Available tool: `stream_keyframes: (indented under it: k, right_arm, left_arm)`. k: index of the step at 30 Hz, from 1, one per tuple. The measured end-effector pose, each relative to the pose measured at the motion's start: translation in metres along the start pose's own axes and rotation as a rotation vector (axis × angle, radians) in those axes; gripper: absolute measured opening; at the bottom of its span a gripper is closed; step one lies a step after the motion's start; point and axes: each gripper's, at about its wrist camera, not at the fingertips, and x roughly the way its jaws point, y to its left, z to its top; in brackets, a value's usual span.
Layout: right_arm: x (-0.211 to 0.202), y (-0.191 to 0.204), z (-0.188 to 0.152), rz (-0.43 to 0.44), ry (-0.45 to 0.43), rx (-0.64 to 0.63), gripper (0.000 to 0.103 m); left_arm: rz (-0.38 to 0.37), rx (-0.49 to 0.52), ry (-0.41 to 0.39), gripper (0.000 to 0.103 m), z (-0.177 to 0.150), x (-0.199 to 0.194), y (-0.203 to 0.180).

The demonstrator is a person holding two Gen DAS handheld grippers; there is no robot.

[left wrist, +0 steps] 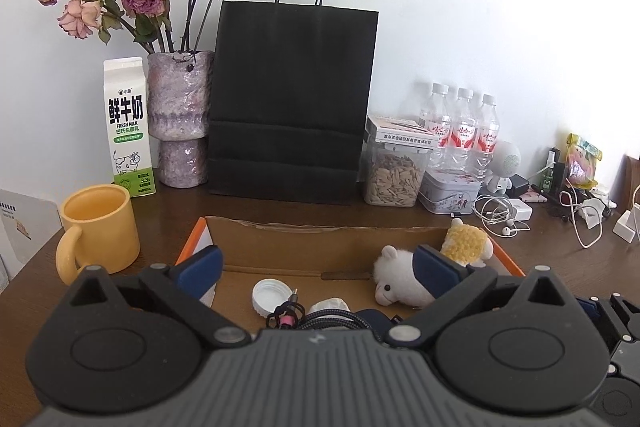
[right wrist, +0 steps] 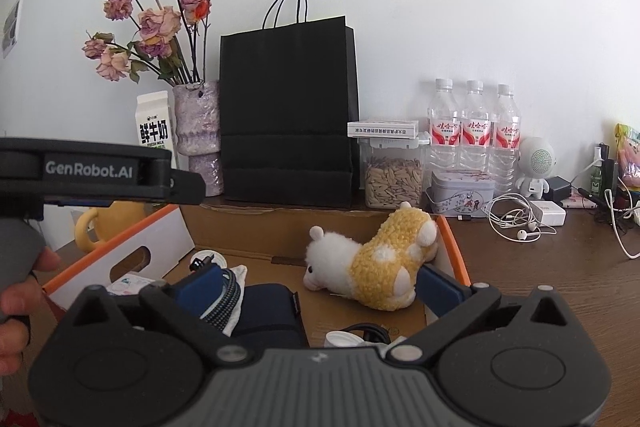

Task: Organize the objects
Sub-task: 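Carry the cap and braided cable into the cardboard box and open both tools, then withdraw both tools from the box toward the rose and caps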

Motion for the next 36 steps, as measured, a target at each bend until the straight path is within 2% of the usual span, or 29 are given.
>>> stream_keyframes:
  k: [10,16,24,36]
  right_arm:
    - [-0.026,0.005,0.002,0.007,-0.034,-0.023,0.103]
    - [-0.043,0.009,0.000,0.011,-0.032,-0.041,0.103]
    - [-0.071,0.024,-0.014,0.019,-0.012,-0.075,0.103]
    - [-0.106,0.040,-0.049,0.047,0.075,-0.087,0.103]
  left_arm:
    - [-0.030,0.016,-0.042,0.103,0.008,-0.038,0.004]
    - [-0.046,0.041,-0.043,0.103,0.001,-0.062,0.002]
    - [-0.026,0.042,0.008,0.103,-0.013,-0.089,0.013]
    - [0.026,0.041,0.082,0.103,-0.043,-0.129,0.034]
